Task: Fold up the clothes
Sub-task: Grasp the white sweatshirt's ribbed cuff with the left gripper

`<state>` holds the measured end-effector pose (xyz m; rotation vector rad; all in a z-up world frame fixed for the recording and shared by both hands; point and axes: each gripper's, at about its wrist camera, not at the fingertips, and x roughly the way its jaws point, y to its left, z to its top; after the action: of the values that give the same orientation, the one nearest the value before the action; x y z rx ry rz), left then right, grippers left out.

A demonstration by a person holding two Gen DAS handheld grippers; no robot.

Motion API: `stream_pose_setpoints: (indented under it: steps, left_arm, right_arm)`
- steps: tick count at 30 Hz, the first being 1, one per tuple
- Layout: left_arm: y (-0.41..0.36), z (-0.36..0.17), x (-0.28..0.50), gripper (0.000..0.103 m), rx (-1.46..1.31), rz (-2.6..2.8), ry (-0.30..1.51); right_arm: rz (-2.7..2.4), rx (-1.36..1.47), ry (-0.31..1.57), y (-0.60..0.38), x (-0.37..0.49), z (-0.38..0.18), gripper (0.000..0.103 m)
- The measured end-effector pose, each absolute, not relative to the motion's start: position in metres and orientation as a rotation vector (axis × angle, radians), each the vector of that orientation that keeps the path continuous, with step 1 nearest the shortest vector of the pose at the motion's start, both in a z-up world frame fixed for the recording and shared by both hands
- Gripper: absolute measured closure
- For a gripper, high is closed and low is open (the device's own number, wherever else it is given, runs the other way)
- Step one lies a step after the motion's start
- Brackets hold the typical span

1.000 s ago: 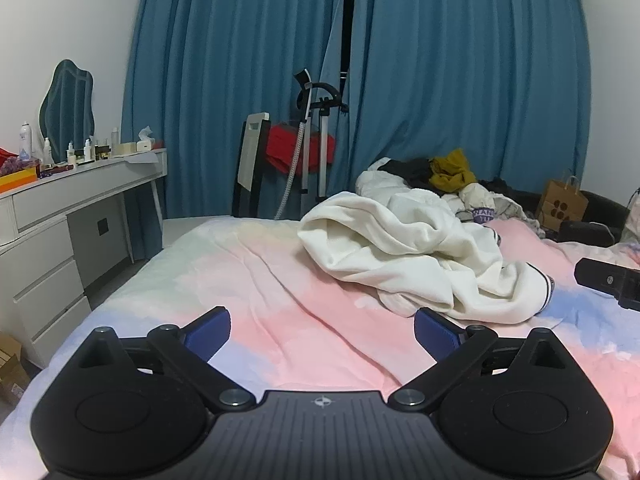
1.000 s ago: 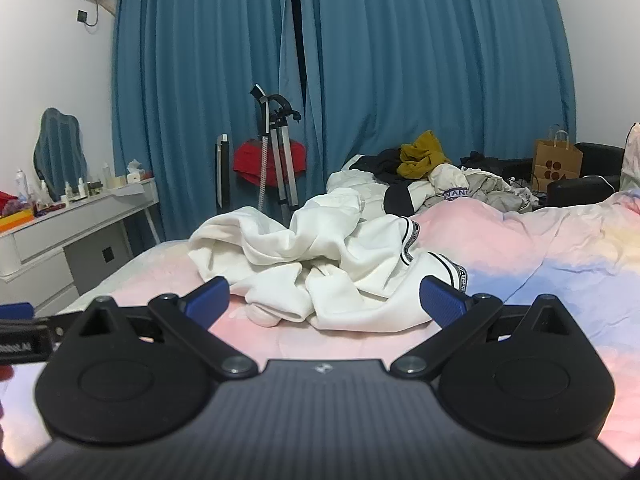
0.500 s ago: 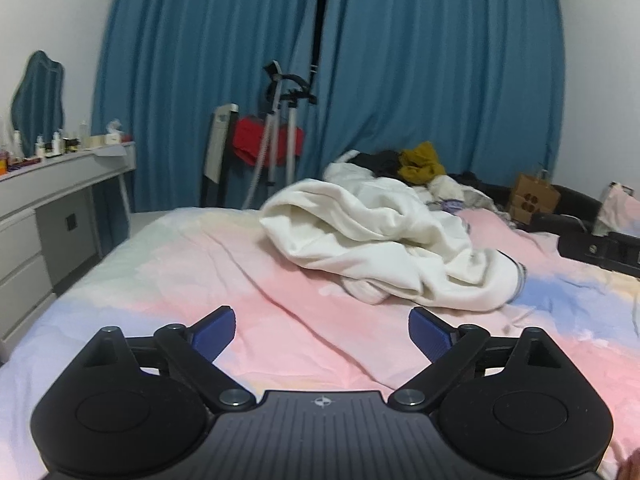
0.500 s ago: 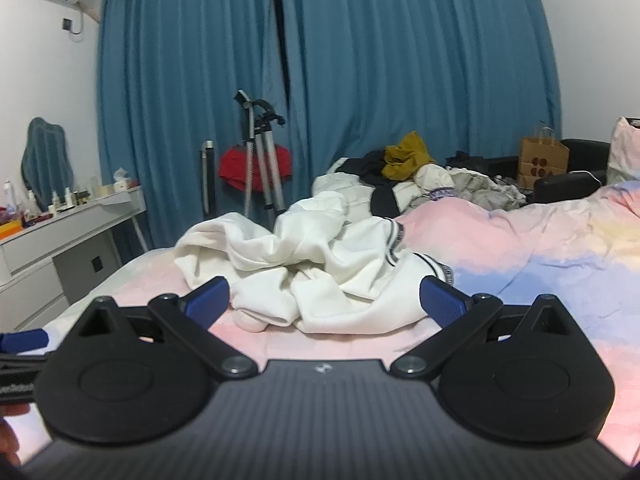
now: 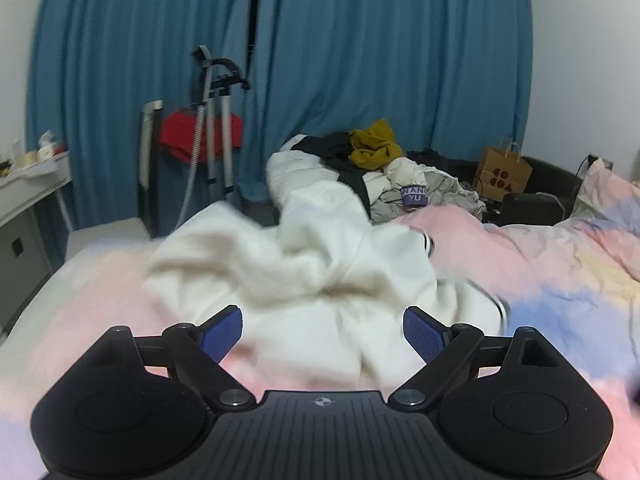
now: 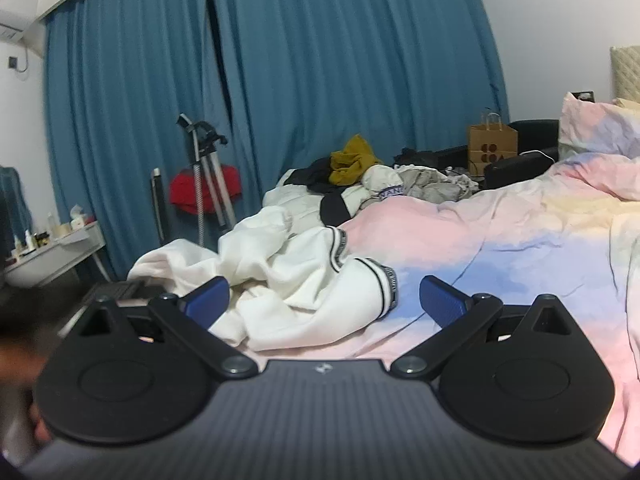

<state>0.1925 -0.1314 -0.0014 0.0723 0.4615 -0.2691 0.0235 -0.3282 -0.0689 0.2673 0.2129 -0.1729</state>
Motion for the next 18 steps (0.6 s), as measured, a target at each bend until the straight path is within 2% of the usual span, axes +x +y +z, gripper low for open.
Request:
stream_pose_setpoints:
  steps: [9, 17, 18]
  left_arm:
    - [-0.248, -0.006, 0.391, 0.016, 0.217, -0.220, 0.510]
    - [-0.301, -0.030, 0.539, 0.017, 0.147, -0.066, 0.671]
    - [-0.304, -0.036, 0.554, 0.023, 0.141, -0.051, 0.701]
  right_arm:
    - [-0.151, 0.317, 0.301, -0.341, 0.066, -0.103, 0.000]
    - [-0.120, 0.358, 0.369, -0.349, 0.107, -0.137, 0.000]
    - [-0.115, 0.369, 0.380, -0.351, 0.111, -0.141, 0.000]
